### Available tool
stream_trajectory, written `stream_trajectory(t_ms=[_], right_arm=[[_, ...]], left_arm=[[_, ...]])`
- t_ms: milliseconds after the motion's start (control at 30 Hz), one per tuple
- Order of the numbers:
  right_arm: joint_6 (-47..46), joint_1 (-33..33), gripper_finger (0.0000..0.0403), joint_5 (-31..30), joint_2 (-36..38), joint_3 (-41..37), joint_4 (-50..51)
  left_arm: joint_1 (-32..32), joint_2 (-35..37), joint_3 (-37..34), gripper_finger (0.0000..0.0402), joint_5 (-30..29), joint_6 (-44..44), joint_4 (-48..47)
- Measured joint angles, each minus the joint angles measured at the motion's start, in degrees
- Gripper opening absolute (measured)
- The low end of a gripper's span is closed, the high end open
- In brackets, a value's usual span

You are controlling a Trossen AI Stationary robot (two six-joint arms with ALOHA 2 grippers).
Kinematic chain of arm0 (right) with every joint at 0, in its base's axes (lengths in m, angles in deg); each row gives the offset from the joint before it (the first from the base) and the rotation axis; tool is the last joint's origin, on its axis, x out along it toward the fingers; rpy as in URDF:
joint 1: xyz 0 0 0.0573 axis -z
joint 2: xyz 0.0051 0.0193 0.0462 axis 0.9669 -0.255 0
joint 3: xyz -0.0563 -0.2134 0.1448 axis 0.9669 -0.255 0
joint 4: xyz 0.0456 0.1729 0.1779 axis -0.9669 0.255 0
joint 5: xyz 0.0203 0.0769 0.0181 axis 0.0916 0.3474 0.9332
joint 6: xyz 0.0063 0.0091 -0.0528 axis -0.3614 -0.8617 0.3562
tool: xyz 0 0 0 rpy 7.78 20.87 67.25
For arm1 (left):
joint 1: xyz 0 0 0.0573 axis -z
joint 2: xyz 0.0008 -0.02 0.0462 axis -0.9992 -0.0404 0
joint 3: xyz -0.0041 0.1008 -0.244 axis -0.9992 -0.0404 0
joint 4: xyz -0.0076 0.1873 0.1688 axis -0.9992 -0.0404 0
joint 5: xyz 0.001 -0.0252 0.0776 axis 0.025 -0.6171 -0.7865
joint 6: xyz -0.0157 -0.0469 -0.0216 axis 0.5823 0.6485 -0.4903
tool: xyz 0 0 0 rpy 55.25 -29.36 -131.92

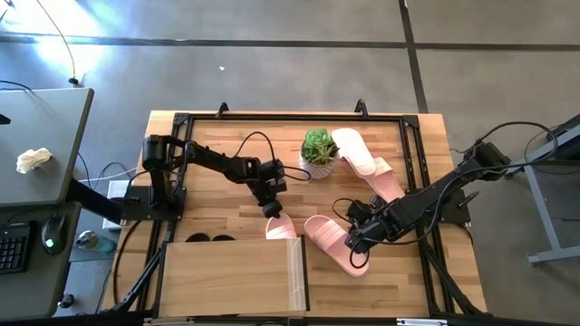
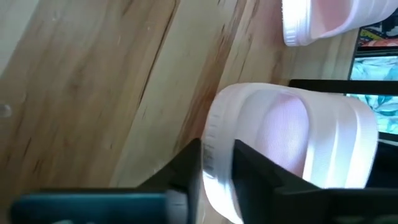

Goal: Pick and place slides into the shelf
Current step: Put the pink slide under the shelf

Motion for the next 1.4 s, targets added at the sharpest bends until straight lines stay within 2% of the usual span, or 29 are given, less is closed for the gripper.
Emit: stream_trajectory(t_ms=[133, 367, 467, 700, 967, 1100, 1200, 1400], right_arm=[[0.0, 0.0, 0.0192, -0.1, 0.0, 0.0, 0.0], [1.6, 0.0, 0.0192, -0.9, 0.0, 0.0, 0.2], [2.6, 0.0, 0.0192, -1.7, 0.0, 0.0, 0.2], [3.9, -0.1, 0.0192, -2.7, 0.0, 0.0, 0.3], [6.1, -0.1, 0.0192, -3.1, 0.0, 0.0, 0.2], [7.6, -0.1, 0.0192, -4.2, 0.0, 0.0, -0.1], [8.4, -0.1, 0.0192, -4.1, 0.0, 0.0, -0.4], [8.6, -0.1, 0.0192, -4.5, 0.0, 0.0, -1.2]], left_arm=[[0.0, 0.0, 0.0, 0.0014, 0.2, 0.3, 0.1], [-0.1, 1.7, -0.3, 0.0019, 2.1, 3.1, -1.2], [-0.2, 4.2, -0.2, 0.0007, 1.5, 3.4, -2.3], [-0.2, 10.1, -0.2, 0.0007, -0.4, 1.8, -9.1], [-0.2, 16.2, -0.1, 0.0005, -0.7, -7.4, -19.6], [-0.2, 16.4, -0.1, 0.0005, -3.9, -11.9, -23.9], [-0.2, 16.4, 0.0, 0.0004, -5.9, -15.6, -24.9], [0.2, 16.5, 0.0, 0.0004, -6.2, -18.5, -24.5]])
